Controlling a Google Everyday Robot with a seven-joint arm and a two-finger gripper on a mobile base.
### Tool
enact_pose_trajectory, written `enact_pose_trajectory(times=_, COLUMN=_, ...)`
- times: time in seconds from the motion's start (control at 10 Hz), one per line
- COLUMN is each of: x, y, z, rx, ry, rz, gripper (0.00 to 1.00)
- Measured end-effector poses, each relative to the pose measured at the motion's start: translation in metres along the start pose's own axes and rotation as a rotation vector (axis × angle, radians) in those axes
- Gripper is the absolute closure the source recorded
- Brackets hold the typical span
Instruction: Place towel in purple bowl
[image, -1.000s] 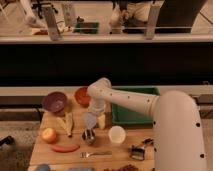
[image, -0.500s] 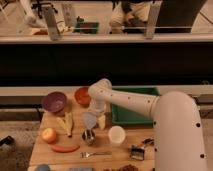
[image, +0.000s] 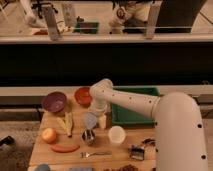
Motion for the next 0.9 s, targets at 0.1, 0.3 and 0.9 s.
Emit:
enact_pose_trajectory(times=0.1, x=-0.002, y=-0.001, z=-0.002, rx=-0.003, ry=0.011, rz=-0.002, gripper=0.2)
enact_pose_trajectory(times=0.3, x=-0.01, y=-0.005, z=-0.005, rx=-0.008, ry=0.03, rz=-0.015, gripper=0.2)
enact_pose_trajectory(times=0.9, x=-0.023, y=-0.016, z=-0.004, rx=-0.002, ry=0.031, rz=-0.065, gripper=0.22)
